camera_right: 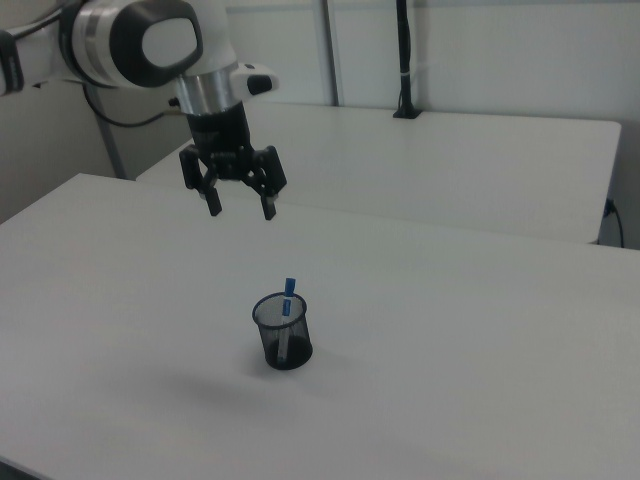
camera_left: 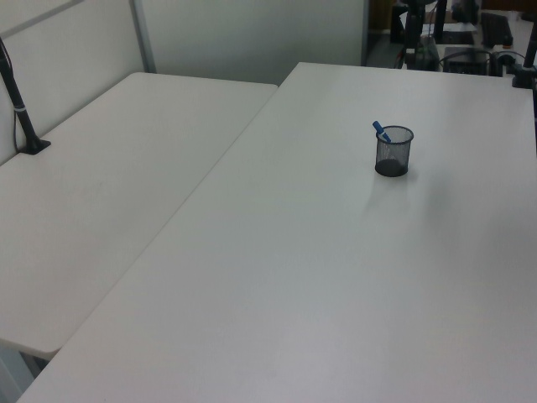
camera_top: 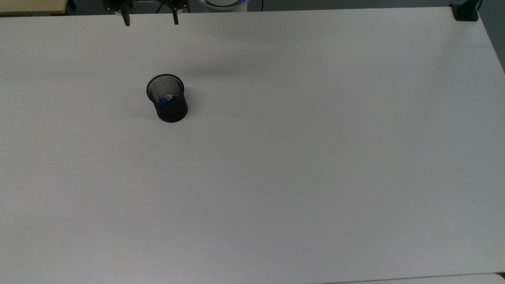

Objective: Remove the marker
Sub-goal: 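Move the open gripper toward the black mesh pen cup, then lower the gripper onto the blue-capped marker and close on it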

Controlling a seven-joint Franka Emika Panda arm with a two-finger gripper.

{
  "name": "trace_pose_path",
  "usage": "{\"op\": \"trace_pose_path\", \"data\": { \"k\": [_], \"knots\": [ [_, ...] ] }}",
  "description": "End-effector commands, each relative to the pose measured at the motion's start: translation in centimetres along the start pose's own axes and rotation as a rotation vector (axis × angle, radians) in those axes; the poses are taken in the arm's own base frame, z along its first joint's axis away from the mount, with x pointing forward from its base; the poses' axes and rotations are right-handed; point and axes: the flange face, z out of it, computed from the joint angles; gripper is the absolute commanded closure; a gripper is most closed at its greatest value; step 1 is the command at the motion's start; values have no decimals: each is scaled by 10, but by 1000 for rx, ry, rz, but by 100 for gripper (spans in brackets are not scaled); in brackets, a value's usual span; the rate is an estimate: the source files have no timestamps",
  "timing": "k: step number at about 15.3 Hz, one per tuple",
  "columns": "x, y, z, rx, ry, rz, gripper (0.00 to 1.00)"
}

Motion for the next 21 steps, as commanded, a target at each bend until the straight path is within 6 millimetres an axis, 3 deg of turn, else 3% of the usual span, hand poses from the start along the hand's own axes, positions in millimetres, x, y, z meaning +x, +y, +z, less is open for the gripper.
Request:
{"op": "trace_pose_path", "data": {
  "k": [1, 10, 12, 13, 21],
  "knots": [
    [3, 1, 34, -56, 33, -38, 0],
    [16, 6, 120, -79, 184, -11, 4],
    [23, 6, 137, -73, 183, -13, 14],
    [25, 6, 145, -69, 175, -14, 24],
    [38, 2, 175, -58, 185, 17, 34]
  ]
}}
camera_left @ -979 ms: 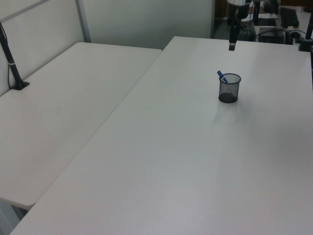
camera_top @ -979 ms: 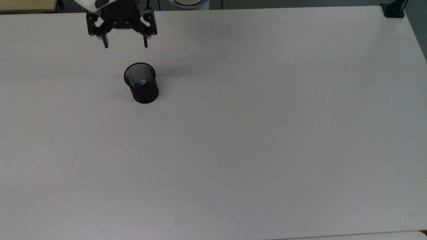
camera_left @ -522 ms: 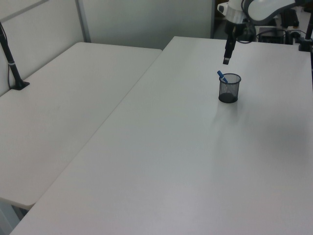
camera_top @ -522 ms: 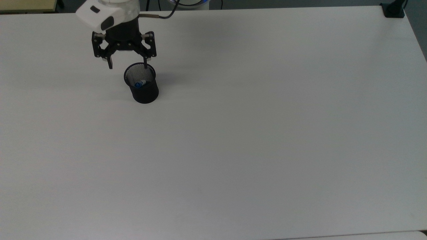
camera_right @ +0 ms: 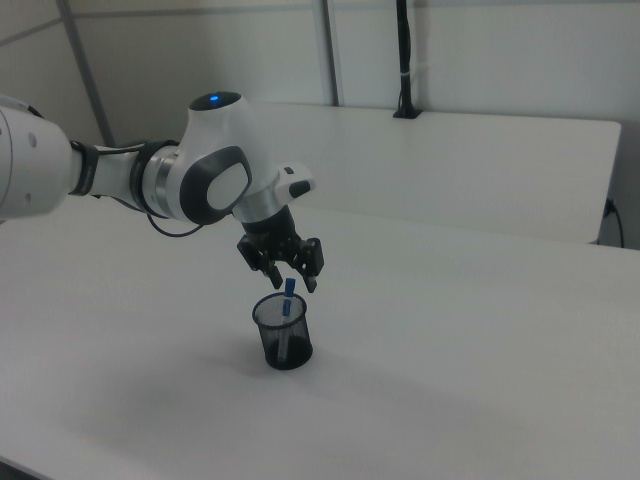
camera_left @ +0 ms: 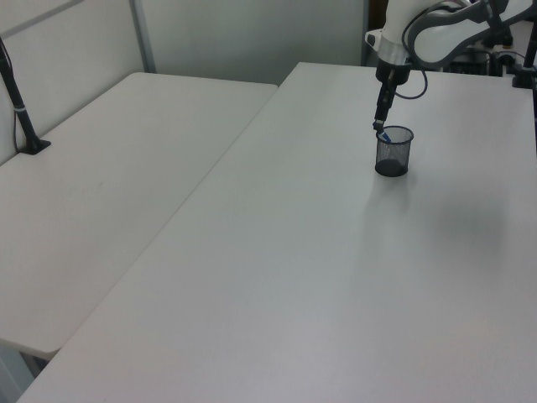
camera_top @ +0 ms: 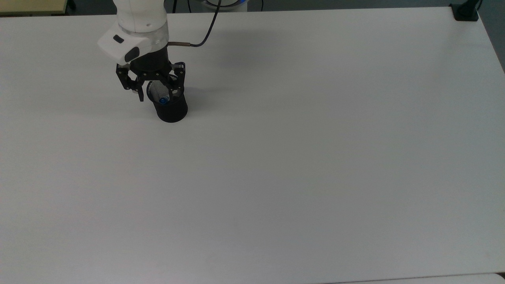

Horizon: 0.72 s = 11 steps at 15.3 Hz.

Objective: Remove the marker
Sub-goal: 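Lower the gripper onto the blue-capped marker and close on it, then lift the marker up out of the pen cup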

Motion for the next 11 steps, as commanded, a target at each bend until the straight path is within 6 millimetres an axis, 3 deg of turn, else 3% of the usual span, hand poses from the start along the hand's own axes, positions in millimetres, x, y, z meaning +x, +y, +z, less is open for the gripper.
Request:
{"op": "trace_pose_path", "data": {
  "k": [1, 2, 3, 7, 11],
  "knots": [
    [1, -5, 4, -6, 14, 10, 37],
    [2, -8, 3, -3, 15, 8, 46],
    [2, -9, 0, 1, 17, 13, 62],
    [3, -11, -2, 3, 16, 28, 91],
    [3, -12, -8, 2, 21, 30, 98]
  ]
}}
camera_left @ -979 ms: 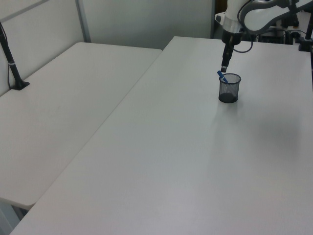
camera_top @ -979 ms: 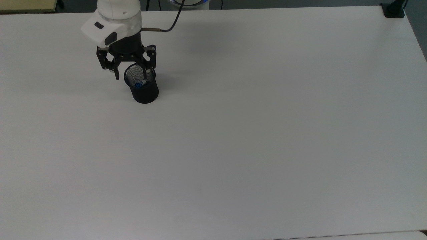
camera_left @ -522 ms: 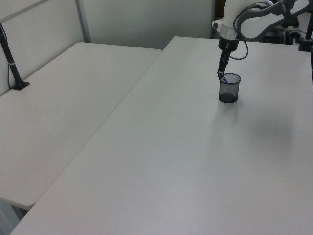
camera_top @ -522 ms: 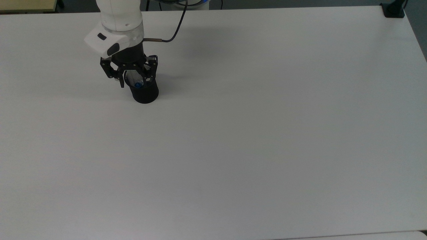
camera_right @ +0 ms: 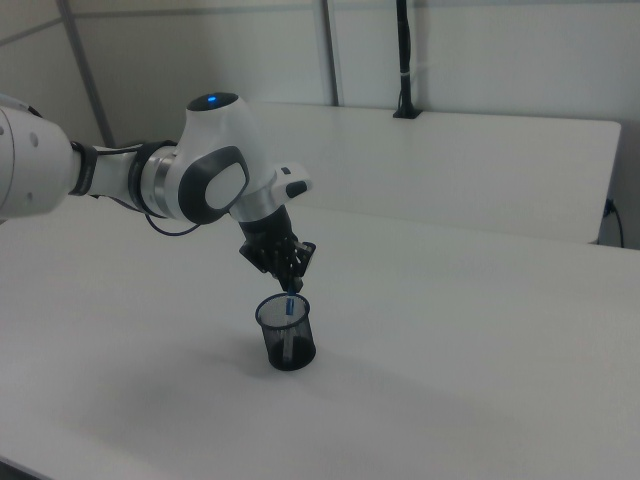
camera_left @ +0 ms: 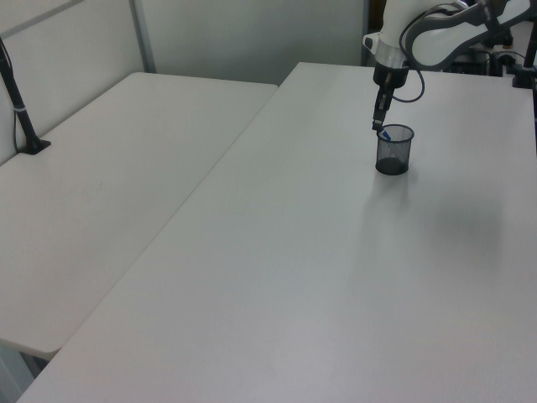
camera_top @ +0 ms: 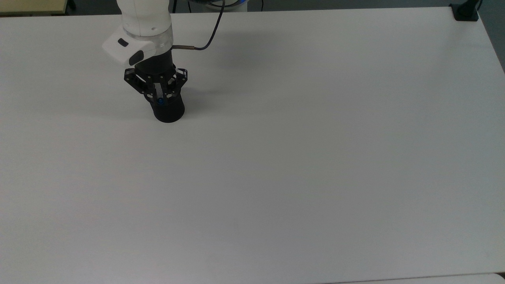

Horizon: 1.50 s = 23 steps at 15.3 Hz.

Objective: Remove the marker
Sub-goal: 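Lift the marker up out of the pen cup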

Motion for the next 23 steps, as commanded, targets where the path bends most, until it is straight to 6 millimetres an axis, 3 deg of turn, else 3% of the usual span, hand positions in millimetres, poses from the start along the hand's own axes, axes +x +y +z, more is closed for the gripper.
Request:
{"op": "trace_pose_path", "data": {
  "k": [1, 3, 9, 12, 14, 15, 17, 23],
  "knots": [
    [-1, -5, -17, -4, 18, 16, 98],
    [-5, -1, -41, -8, 20, 22, 98],
    [-1, 8, -148, 50, 125, 95, 98],
    [-2, 2, -177, 61, 169, 100, 98],
    [-2, -10, -175, 121, 142, 109, 98],
    [0, -26, -172, 136, 122, 94, 98],
    [7, -53, -152, 156, 78, 116, 98],
    [23, -95, -83, 192, -58, 265, 98]
  ]
}}
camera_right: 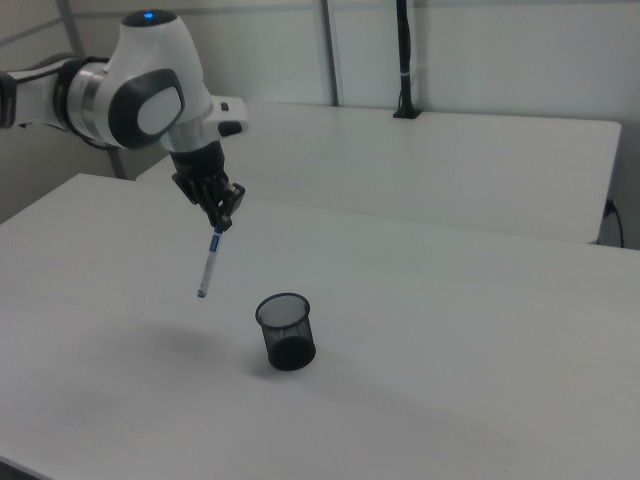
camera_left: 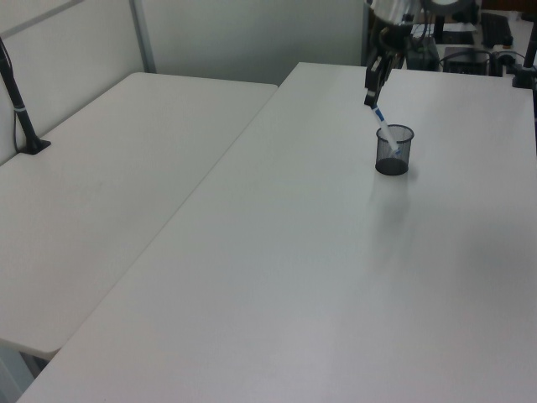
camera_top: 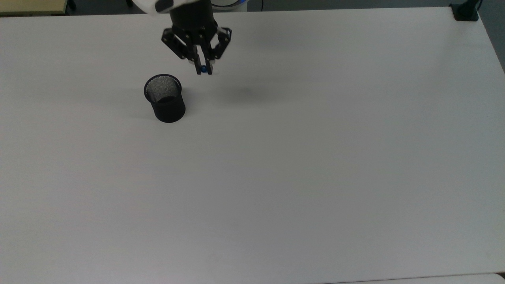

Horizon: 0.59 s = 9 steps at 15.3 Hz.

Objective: Remove the marker
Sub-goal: 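Carry the marker beside the cup and lower it onto the table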

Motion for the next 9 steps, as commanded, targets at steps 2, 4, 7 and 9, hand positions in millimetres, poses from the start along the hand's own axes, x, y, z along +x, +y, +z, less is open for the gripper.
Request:
{"op": "trace_pose_path", "data": {
  "k": [2, 4, 7, 9],
  "knots": [
    [3, -27, 60, 21, -109, 86, 98],
    [1, -40, 90, 22, -149, 65, 98],
    [3, -51, 125, 23, -168, 48, 98],
    [1, -65, 149, 17, -179, 25, 98]
  ]
}}
